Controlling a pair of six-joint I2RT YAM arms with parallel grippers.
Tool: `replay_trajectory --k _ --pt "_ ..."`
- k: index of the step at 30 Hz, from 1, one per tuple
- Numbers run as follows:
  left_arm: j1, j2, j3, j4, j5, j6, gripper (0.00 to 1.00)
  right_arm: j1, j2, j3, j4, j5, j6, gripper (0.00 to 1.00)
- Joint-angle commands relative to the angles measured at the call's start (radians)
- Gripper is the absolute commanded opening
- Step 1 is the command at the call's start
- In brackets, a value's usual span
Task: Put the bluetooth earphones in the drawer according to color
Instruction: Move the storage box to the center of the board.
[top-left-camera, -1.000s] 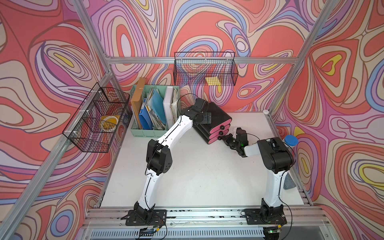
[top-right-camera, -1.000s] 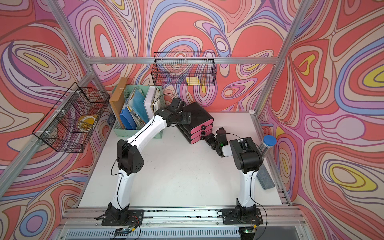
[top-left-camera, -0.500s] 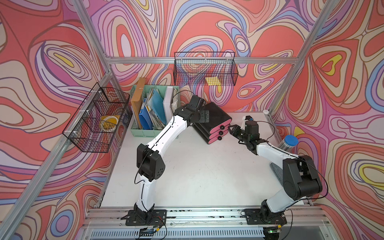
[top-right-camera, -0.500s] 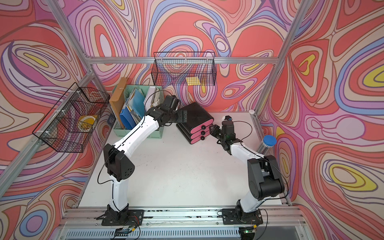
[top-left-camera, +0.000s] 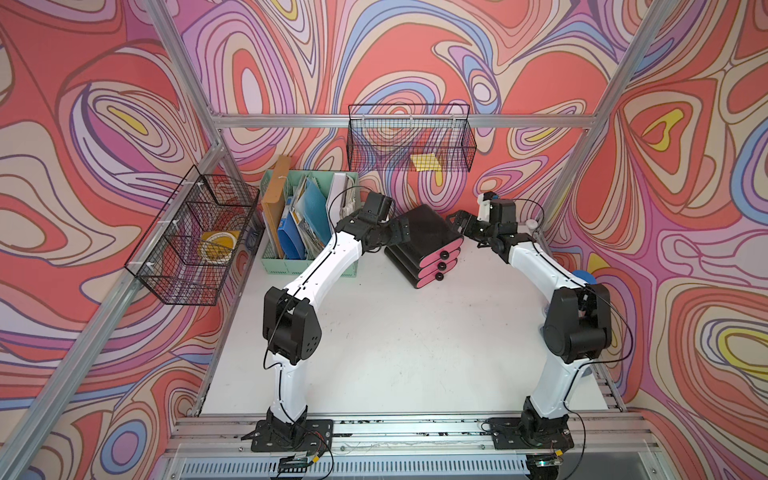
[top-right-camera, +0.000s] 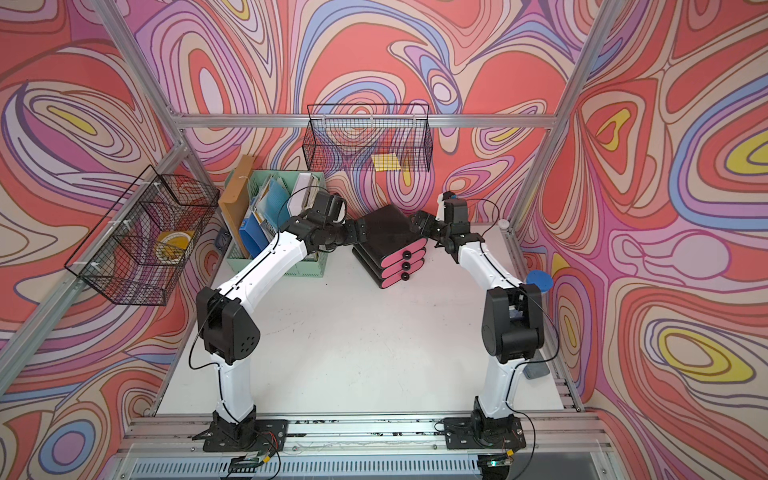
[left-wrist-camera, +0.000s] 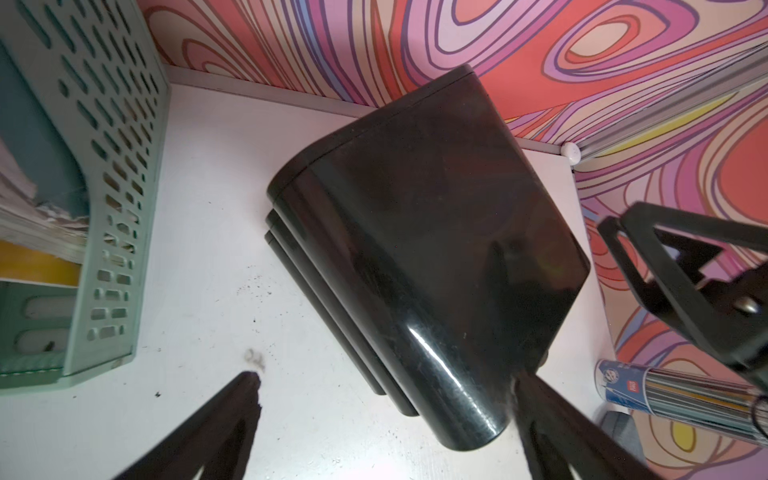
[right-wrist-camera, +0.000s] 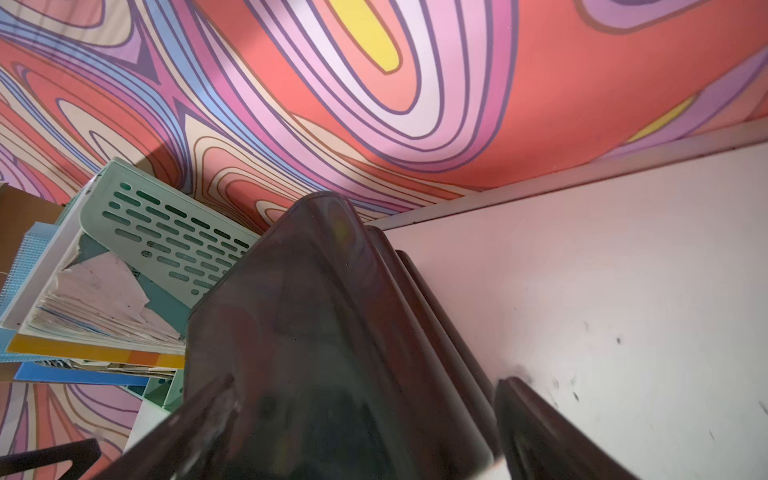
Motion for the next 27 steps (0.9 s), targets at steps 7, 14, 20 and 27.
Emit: replay_trajectory --k 7,14,20,27 --pt "0.043 0.083 -0.014 0.096 0.112 -0.06 0.99 -0.077 0.255 0.262 -0.054 -0.406 0.017 0.9" --pt "0.05 0.129 0.0 0.118 0.161 -0.065 0.99 -0.075 0.229 0.163 0.011 -0.541 0.051 0.81" --pt "0.05 0.156 -0.002 0.127 0.22 -0.08 0.98 -0.069 0.102 -0.05 0.099 -0.579 0.06 0.77" --pt "0.041 0.069 -0.157 0.205 0.273 -0.092 0.96 -0.035 -0.022 -0.243 0.162 -0.572 0.068 0.76"
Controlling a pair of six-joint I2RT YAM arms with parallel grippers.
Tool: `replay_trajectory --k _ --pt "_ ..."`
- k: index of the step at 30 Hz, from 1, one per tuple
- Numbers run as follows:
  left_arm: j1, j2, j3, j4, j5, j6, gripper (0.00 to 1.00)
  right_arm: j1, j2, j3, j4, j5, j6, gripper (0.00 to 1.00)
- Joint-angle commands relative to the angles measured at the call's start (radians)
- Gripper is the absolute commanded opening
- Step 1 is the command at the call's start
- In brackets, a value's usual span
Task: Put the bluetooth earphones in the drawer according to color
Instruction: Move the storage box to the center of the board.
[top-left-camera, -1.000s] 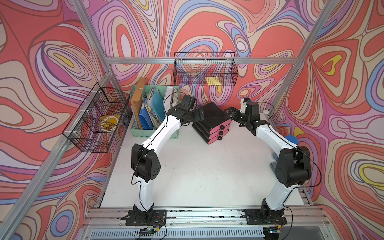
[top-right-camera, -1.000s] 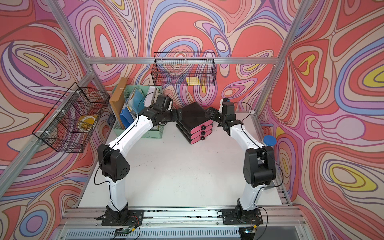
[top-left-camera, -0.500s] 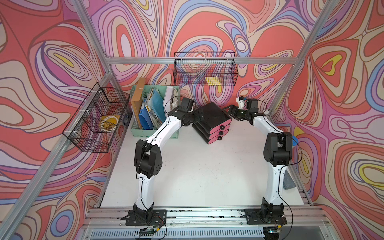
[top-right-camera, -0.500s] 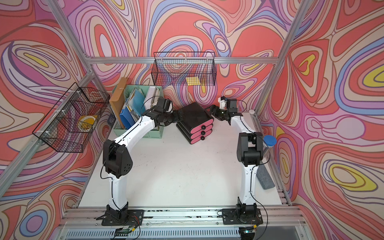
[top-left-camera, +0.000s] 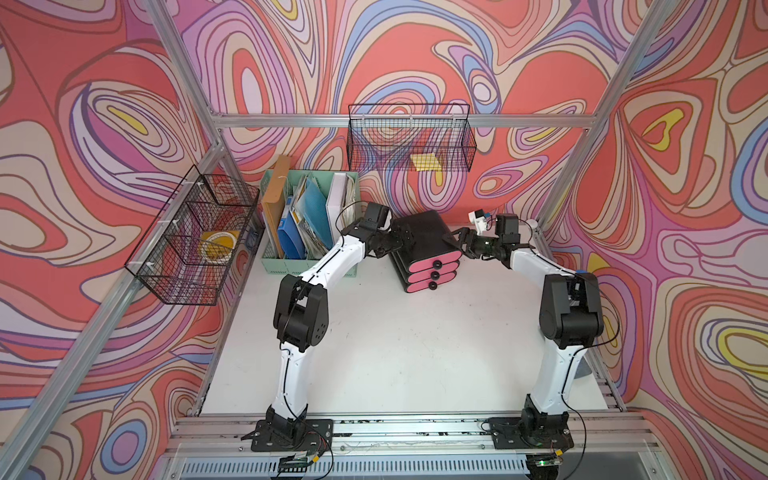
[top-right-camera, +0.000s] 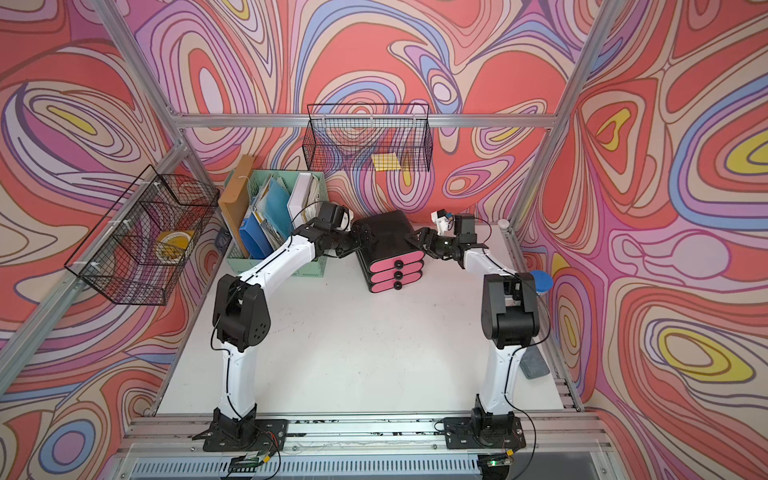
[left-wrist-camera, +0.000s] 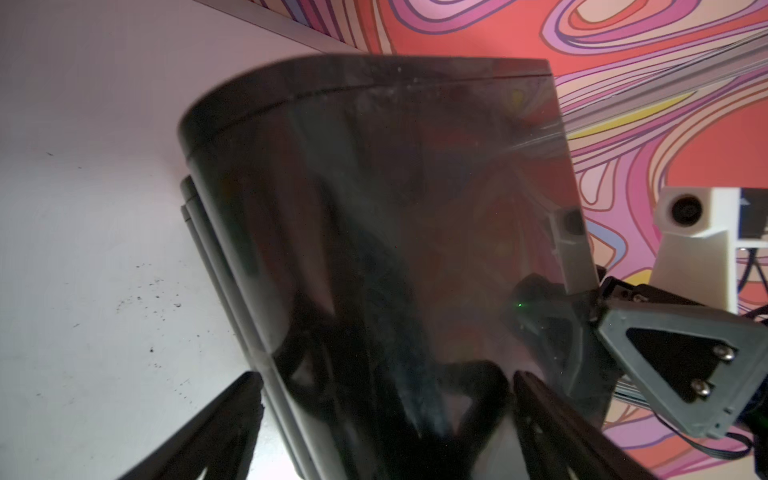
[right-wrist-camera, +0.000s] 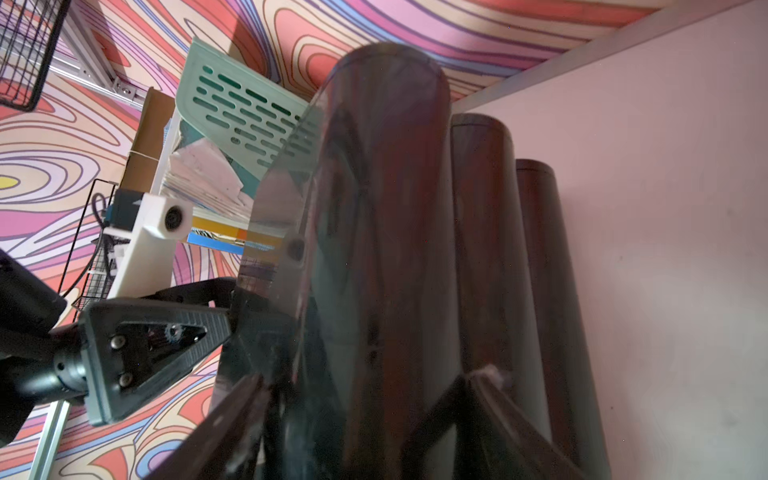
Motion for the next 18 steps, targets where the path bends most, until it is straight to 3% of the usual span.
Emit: replay_trajectory --k 1,18 --pt "-0.009 -0.067 -0.096 0.018 0.034 -0.002 0.96 0.04 -0.079 -0.087 0.054 -0.045 0.007 0.75" --pt "-0.079 -0.456 -0.619 0.178 0.057 -0.025 0.94 0.185 -0.388 -0.449 0.107 0.072 0.024 0.75"
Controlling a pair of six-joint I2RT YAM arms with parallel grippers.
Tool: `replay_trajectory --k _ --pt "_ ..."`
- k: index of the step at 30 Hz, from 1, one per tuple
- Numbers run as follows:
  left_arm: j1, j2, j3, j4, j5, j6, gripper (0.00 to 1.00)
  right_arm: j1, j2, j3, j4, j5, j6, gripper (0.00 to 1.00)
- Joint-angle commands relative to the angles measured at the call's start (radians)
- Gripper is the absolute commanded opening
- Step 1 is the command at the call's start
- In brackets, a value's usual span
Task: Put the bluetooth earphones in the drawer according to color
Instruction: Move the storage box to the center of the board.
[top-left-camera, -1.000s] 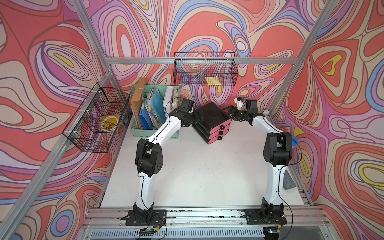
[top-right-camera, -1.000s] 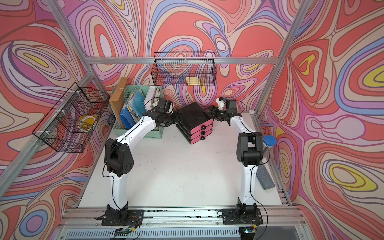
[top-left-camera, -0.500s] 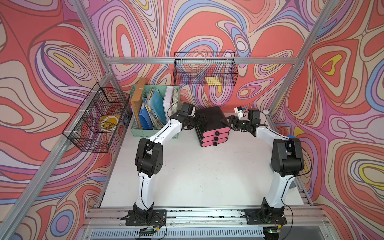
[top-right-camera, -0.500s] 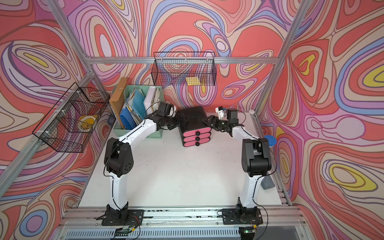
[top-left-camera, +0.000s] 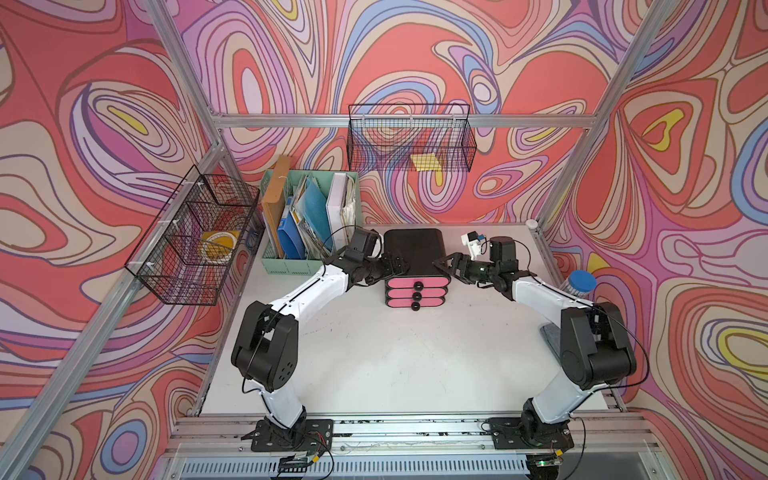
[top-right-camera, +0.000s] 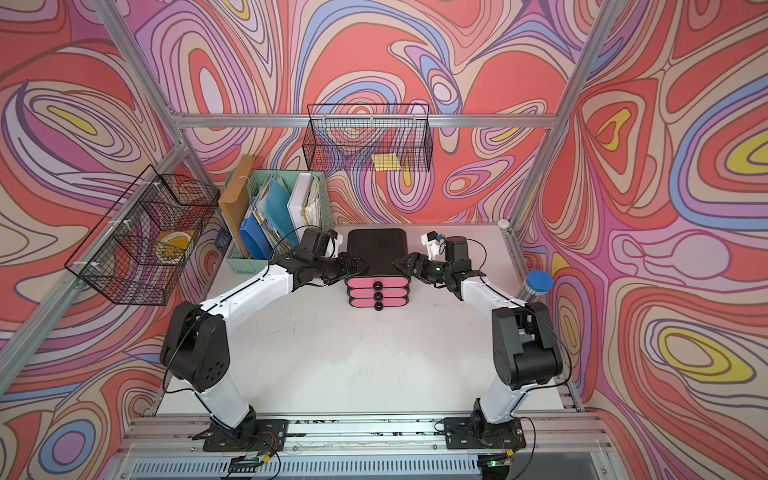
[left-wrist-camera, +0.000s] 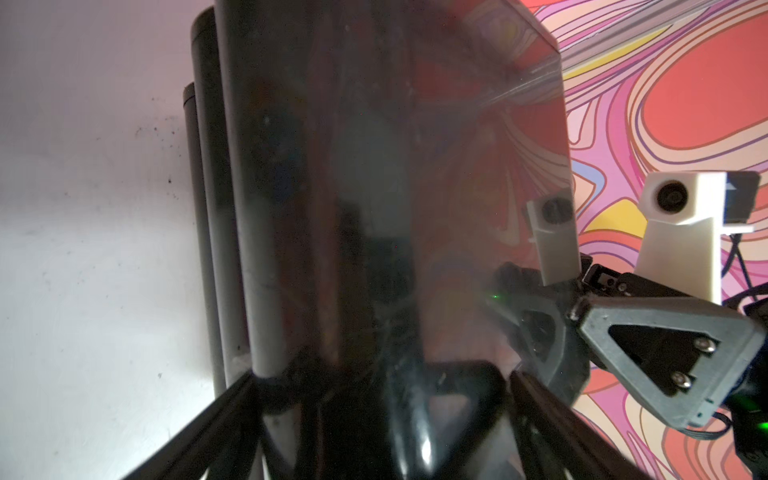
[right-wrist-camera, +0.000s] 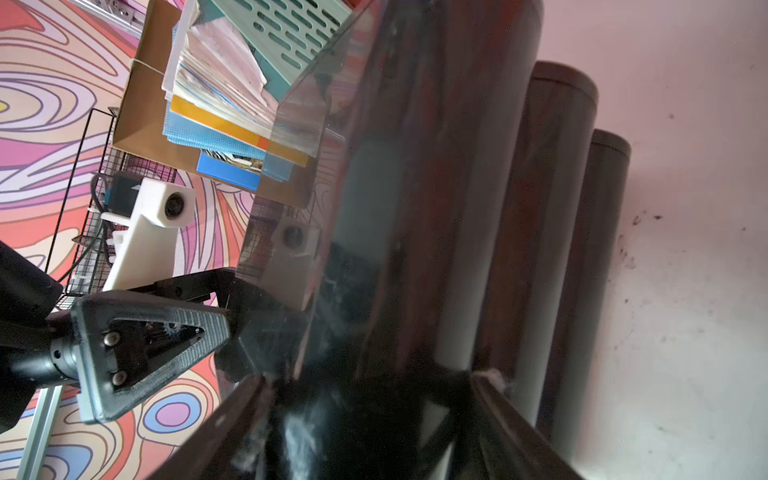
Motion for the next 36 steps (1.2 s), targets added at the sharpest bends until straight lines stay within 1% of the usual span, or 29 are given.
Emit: replay_trajectory --k 1,8,10,13,15,17,20,21,25,27,30,33,36 --pt "-0.049 -0.07 -0.082 0.03 0.031 0.002 0.94 0.064 -0.074 -0.058 0.022 -0.019 -0.014 0.75" --pt "-0.083 -0.252 -0.265 0.032 0.006 -0.01 0.94 0.117 -0.243 -0.214 0.019 0.048 0.016 0.75" --pt "-0.082 -0.309 -0.316 0.016 -0.016 -0.006 0.94 0.129 -0.296 -0.258 0.002 0.075 0.021 0.75" --pt "-0.083 -0.363 -0.353 -0.028 -0.056 0.009 0.96 0.131 -0.347 -0.288 -0.04 0.113 0.02 0.77" --pt "-0.082 -0.385 -0.353 -0.066 -0.088 0.027 0.97 0.13 -0.383 -0.285 -0.108 0.174 -0.002 0.8" --pt "-0.08 -0.403 -0.345 -0.1 -0.123 0.045 0.98 0.131 -0.417 -0.267 -0.179 0.239 -0.026 0.84" --pt "-0.074 -0.446 -0.323 -0.173 -0.2 0.082 0.99 0.13 -0.466 -0.222 -0.289 0.36 -0.064 0.93" --pt "-0.073 -0.465 -0.315 -0.199 -0.23 0.093 0.99 0.13 -0.478 -0.202 -0.32 0.394 -0.079 0.98" --pt "-0.073 -0.541 -0.299 -0.278 -0.359 0.128 0.99 0.131 -0.499 -0.144 -0.397 0.527 -0.162 0.98" --pt "-0.072 -0.59 -0.315 -0.296 -0.434 0.156 0.99 0.131 -0.511 -0.142 -0.393 0.604 -0.206 0.98" --pt "-0.072 -0.683 -0.381 -0.27 -0.535 0.181 0.99 0.131 -0.531 -0.171 -0.324 0.729 -0.266 0.98" --pt "-0.072 -0.766 -0.46 -0.204 -0.634 0.212 0.99 0.13 -0.52 -0.19 -0.245 0.79 -0.33 0.98" --pt "-0.07 -0.79 -0.518 -0.126 -0.728 0.278 0.99 0.13 -0.482 -0.224 -0.127 0.825 -0.408 0.98"
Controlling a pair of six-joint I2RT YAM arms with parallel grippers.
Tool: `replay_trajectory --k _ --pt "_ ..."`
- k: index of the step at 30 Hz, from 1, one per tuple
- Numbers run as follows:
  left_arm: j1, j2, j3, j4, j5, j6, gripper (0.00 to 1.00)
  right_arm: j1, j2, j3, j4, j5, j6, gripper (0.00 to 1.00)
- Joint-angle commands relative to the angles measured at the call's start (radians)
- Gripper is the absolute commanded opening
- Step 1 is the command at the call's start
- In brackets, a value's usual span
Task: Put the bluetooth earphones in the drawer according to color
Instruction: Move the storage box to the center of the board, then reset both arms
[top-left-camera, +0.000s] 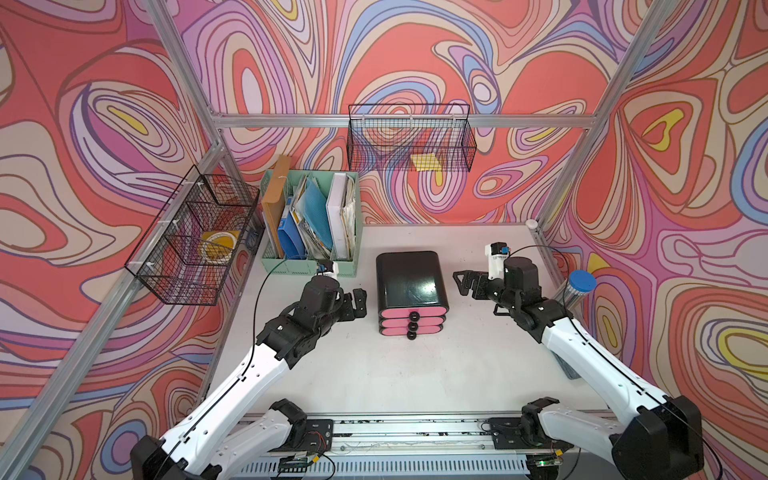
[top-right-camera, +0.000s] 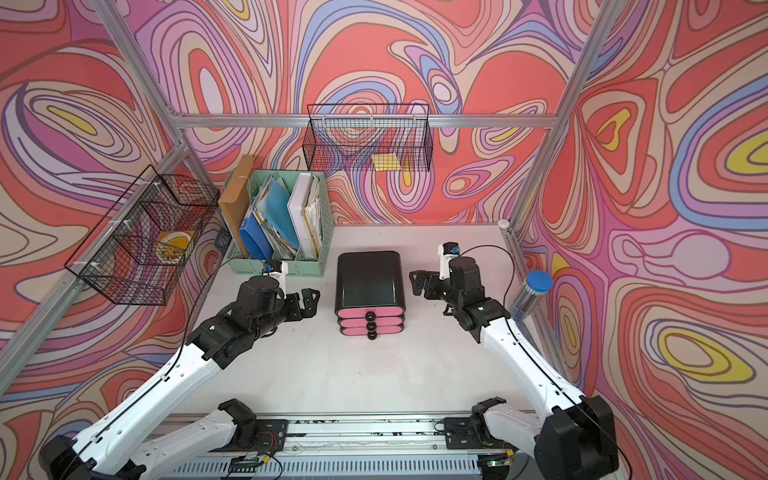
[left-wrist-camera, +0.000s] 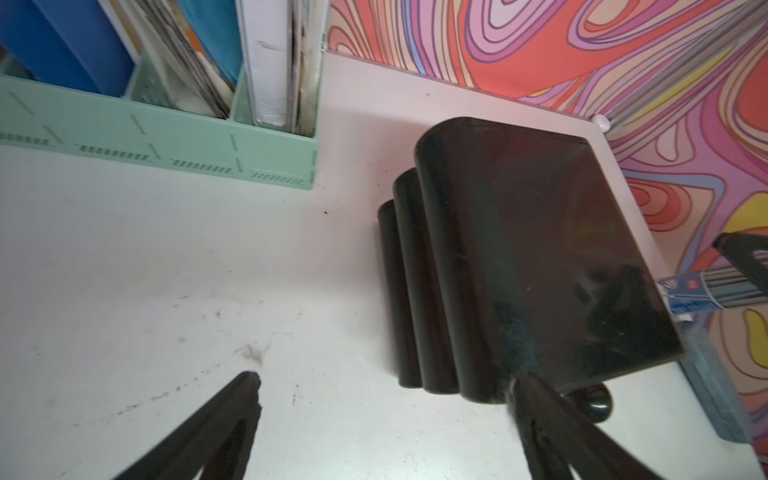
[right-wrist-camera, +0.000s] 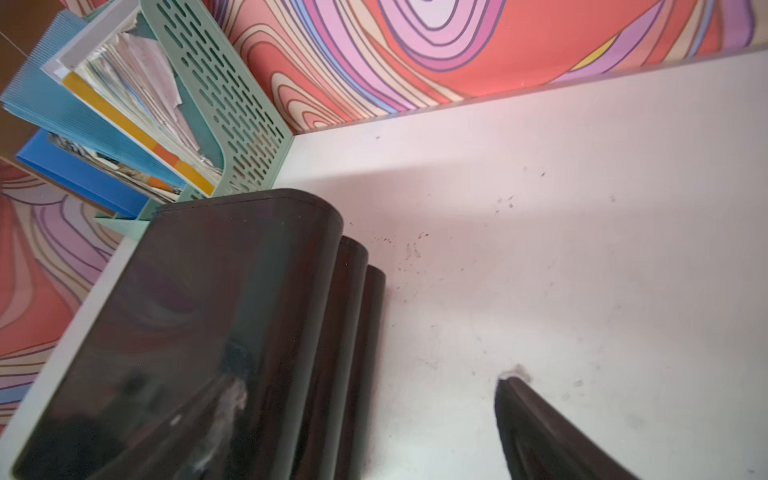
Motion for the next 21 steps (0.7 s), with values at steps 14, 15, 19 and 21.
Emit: replay_trajectory --k 14,15,19,21 --pt "0.296 0.165 -0.245 0.511 -0.158 0.29 0.99 -0.143 0.248 -0.109 0.48 0.192 -0.14 0.98" --pt "0.323 0.181 -0.25 0.528 -0.15 0.297 0.99 -0.162 0.254 -0.122 0.499 0.194 -0.135 0.98" --pt "0.415 0.248 -0.287 0.631 -0.098 0.319 0.99 -0.214 0.291 -0.178 0.601 0.201 -0.139 0.98" --pt "0.446 0.284 -0.325 0.74 -0.052 0.365 0.99 -0.23 0.315 -0.219 0.693 0.2 -0.152 0.98"
